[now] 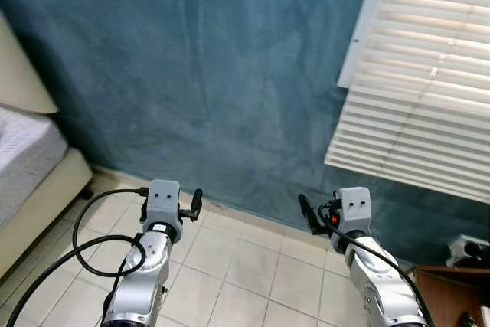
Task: Clean up the room
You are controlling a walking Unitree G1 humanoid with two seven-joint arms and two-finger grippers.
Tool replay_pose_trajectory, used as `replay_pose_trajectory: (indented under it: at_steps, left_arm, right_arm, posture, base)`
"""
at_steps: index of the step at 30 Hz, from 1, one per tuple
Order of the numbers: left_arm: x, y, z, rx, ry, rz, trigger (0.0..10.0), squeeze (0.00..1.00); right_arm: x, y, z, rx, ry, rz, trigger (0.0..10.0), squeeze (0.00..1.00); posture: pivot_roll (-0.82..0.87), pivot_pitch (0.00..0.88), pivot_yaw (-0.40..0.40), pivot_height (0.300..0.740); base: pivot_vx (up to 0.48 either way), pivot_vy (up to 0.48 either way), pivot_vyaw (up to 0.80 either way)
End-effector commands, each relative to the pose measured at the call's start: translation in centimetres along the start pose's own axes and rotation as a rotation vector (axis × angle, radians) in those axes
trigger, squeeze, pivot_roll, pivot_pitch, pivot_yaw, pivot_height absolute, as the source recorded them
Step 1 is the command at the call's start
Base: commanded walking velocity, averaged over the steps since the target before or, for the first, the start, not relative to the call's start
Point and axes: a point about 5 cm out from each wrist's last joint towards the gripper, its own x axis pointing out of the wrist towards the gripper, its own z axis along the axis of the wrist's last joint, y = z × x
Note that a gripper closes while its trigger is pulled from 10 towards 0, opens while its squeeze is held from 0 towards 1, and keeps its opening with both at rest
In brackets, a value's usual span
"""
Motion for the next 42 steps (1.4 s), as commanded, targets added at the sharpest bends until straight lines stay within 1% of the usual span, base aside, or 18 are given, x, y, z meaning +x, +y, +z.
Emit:
replay_pose_trajectory:
  at_steps: [1, 12, 16, 19, 24, 26, 29, 33, 34, 37, 42]
  left_arm:
    - [-0.2, 0.0, -0.5, 0.006, 0.022, 0.008, 10.0, 0.0]
    - [-0.1, 0.0, -0.5, 0.042, 0.025, 0.014, 10.0, 0.0]
    - [-0.1, 0.5, -0.2, 0.054, 0.004, 0.048, 10.0, 0.0]
    - [-0.1, 0.6, -0.3, 0.04, 0.016, 0.05, 10.0, 0.0]
    - [-0.2, 0.6, -0.4, 0.039, 0.024, 0.052, 10.0, 0.0]
    - [-0.1, 0.6, -0.5, 0.038, 0.029, 0.055, 10.0, 0.0]
    - [-0.1, 0.8, -0.6, 0.013, 0.04, 0.073, 10.0, 0.0]
    - [-0.1, 0.8, -0.5, 0.023, 0.03, 0.072, 10.0, 0.0]
    - [-0.2, 0.8, -0.2, 0.008, 0.005, 0.064, 10.0, 0.0]
    - [-0.3, 0.9, -0.1, -0.006, -0.004, 0.071, 10.0, 0.0]
    - [-0.3, 1.0, -0.2, -0.013, 0.0, 0.08, 10.0, 0.0]
  right_arm:
    - [0.1, -0.3, 0.2, -0.002, -0.007, -0.004, 10.0, 0.0]
    - [0.0, -0.3, 0.2, 0.013, -0.015, -0.001, 10.0, 0.0]
    - [-0.1, -0.1, 0.1, 0.019, -0.017, 0.003, 10.0, 0.0]
    - [-0.1, 0.0, 0.1, 0.022, -0.016, 0.008, 10.0, 0.0]
    - [-0.1, 0.1, 0.1, 0.032, -0.022, 0.021, 10.0, 0.0]
    - [-0.1, 0.2, 0.1, 0.035, -0.023, 0.024, 10.0, 0.0]
    - [-0.1, 0.3, 0.1, 0.046, -0.026, 0.039, 10.0, 0.0]
    - [-0.1, 0.3, 0.1, 0.05, -0.028, 0.046, 10.0, 0.0]
    - [-0.1, 0.6, 0.2, 0.06, -0.034, 0.076, 10.0, 0.0]
    - [-0.1, 0.9, 0.3, 0.069, -0.038, 0.106, 10.0, 0.0]
    - [-0.1, 0.9, 0.2, 0.07, -0.039, 0.101, 10.0, 0.0]
  posture:
    - [0.02, 0.029, -0.02, 0.74]
    - [0.02, 0.036, -0.015, 0.74]
    - [0.02, 0.039, -0.012, 0.74]
    - [0.02, 0.04, -0.01, 0.74]
    - [0.02, 0.043, -0.009, 0.74]
    - [0.02, 0.043, -0.009, 0.74]
    - [0.02, 0.045, -0.011, 0.74]
    - [0.02, 0.046, -0.011, 0.74]
    - [0.02, 0.047, -0.011, 0.74]
    - [0.02, 0.048, -0.012, 0.74]
    - [0.02, 0.049, -0.012, 0.74]
  base:
    - [0.0, 0.0, 0.73]
    - [0.0, 0.0, 0.67]
    - [0.0, -0.472, 0.61]
    - [0.0, -0.458, 0.59]
    - [0.0, -0.458, 0.57]
    - [0.0, 0.0, 0.54]
    - [0.0, 0.0, 0.53]
    - [0.0, 0.0, 0.52]
    - [0.262, 0.0, 0.48]
    - [0.407, 0.0, 0.48]
    - [0.48, 0.0, 0.46]
